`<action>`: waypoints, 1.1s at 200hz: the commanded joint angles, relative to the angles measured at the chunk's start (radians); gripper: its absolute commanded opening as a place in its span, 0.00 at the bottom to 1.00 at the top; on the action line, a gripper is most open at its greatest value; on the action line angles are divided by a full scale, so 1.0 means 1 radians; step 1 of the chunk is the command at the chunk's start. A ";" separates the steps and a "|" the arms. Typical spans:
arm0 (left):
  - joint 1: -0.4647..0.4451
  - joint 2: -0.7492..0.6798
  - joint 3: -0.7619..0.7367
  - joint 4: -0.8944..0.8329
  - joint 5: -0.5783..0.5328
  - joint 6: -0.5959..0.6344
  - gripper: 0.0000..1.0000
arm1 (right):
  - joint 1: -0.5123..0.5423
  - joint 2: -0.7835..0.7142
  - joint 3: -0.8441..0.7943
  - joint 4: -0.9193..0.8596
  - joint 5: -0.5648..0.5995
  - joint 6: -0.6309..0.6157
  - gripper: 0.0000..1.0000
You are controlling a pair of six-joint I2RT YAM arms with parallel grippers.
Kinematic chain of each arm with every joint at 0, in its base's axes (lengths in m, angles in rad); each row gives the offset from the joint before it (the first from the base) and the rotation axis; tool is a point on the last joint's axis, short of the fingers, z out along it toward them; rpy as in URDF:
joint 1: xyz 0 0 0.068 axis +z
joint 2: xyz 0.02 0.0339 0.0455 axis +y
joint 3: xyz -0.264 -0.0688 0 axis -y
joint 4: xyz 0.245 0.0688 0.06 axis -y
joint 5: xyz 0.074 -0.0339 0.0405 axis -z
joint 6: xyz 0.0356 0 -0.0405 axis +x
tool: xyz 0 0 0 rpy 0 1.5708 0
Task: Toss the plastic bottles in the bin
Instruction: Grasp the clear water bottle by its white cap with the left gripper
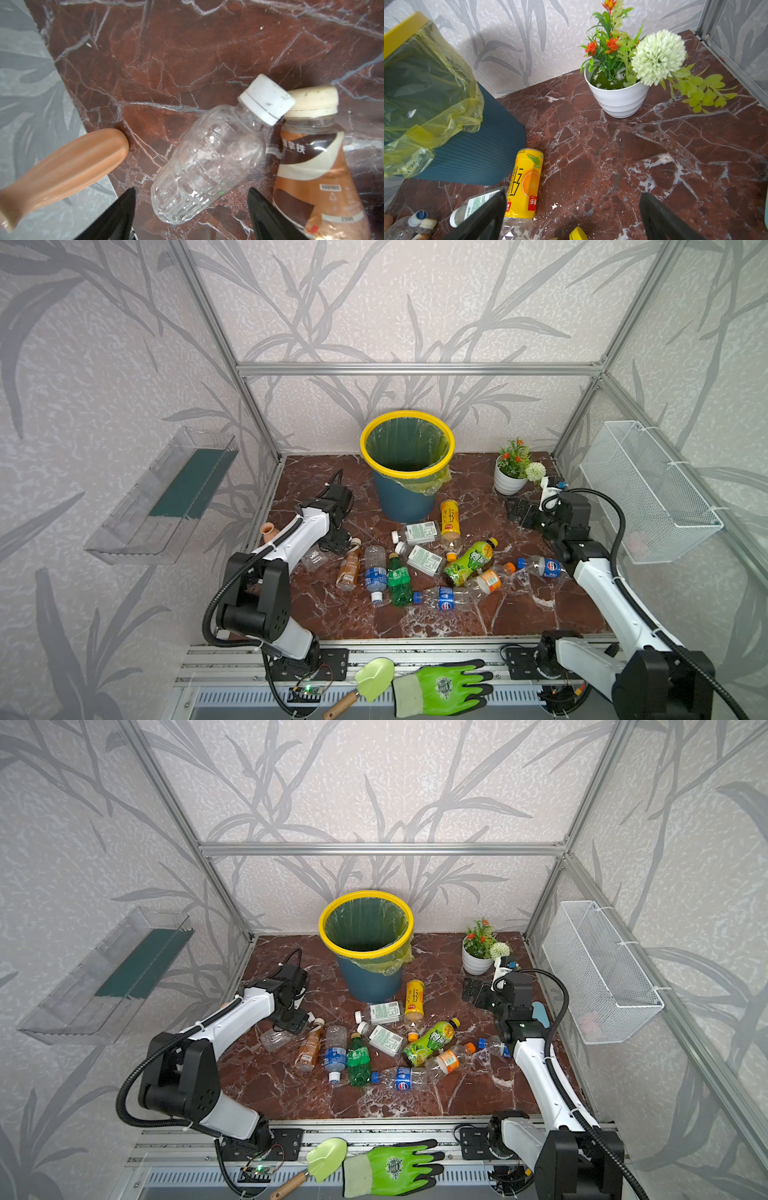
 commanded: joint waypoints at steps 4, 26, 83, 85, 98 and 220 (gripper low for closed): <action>0.022 0.030 -0.023 0.006 0.091 0.074 0.84 | -0.014 -0.025 -0.014 0.014 -0.013 0.011 1.00; 0.046 0.053 -0.024 0.013 0.119 0.086 0.82 | -0.025 -0.024 -0.020 0.018 -0.016 0.013 1.00; 0.073 0.138 -0.012 0.032 0.154 0.107 0.79 | -0.063 -0.017 -0.031 0.032 -0.050 0.030 1.00; 0.073 0.143 -0.011 0.032 0.155 0.107 0.79 | -0.065 -0.019 -0.032 0.033 -0.052 0.030 1.00; 0.077 0.161 -0.007 0.038 0.163 0.109 0.78 | -0.073 -0.021 -0.037 0.036 -0.059 0.035 1.00; 0.088 -0.050 0.099 0.091 0.194 0.014 0.46 | -0.098 -0.059 -0.079 0.046 -0.076 0.083 0.99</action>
